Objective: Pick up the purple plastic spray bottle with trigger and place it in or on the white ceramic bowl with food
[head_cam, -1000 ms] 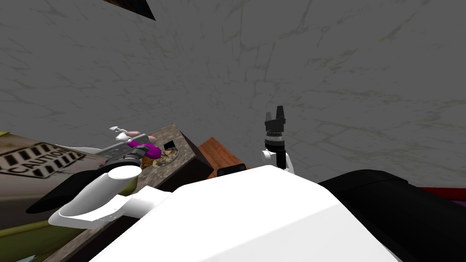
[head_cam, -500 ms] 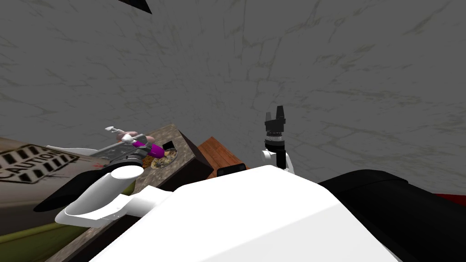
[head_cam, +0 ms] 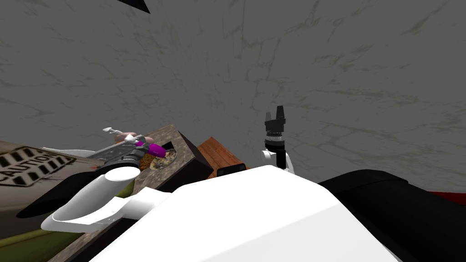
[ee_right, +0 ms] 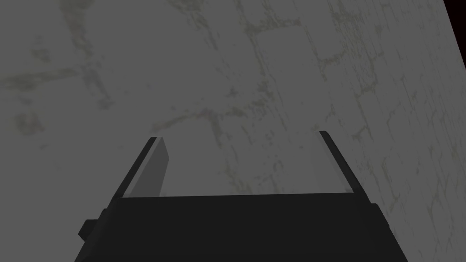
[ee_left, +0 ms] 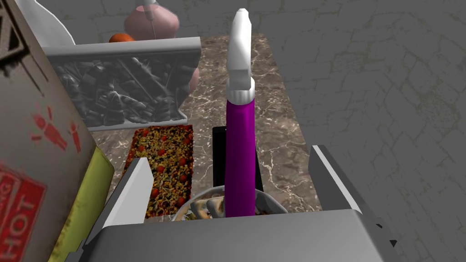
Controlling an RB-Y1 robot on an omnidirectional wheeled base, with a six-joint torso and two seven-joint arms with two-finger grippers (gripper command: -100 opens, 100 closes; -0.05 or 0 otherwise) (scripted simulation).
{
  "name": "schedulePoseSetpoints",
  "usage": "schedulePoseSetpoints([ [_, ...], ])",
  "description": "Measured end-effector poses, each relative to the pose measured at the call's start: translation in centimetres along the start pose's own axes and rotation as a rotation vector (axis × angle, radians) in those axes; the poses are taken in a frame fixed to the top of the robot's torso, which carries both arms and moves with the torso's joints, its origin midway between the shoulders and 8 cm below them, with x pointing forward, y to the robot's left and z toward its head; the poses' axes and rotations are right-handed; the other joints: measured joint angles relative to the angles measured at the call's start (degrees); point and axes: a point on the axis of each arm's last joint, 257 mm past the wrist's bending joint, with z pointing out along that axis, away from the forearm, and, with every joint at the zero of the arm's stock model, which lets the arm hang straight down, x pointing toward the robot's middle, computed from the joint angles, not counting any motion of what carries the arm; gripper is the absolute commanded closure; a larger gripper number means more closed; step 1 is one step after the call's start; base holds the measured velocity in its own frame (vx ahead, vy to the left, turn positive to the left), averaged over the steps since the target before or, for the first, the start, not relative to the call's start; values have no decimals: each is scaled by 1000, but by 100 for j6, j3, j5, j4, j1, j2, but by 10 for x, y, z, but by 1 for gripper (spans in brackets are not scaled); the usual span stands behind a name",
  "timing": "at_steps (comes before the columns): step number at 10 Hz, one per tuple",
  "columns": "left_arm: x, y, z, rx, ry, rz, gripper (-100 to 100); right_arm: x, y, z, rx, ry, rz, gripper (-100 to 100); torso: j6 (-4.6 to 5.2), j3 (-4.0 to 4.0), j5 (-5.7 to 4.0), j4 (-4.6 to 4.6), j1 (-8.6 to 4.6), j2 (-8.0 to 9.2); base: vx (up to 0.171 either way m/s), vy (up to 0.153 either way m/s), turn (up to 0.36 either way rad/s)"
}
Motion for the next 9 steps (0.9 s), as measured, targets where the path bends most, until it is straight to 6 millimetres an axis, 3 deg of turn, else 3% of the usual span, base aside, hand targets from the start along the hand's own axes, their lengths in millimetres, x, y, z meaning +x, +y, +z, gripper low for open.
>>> schedulePoseSetpoints([
  [8,41,-19,-47,39,7,-3,-100,0,0,0,0,0,0,0,-1,-3,1,-1,1,-5,22,16,-44],
  [9,40,-18,-48,39,4,-4,0,0,0,0,0,0,0,0,-1,-3,2,-1,-1,-3,0,0,0],
])
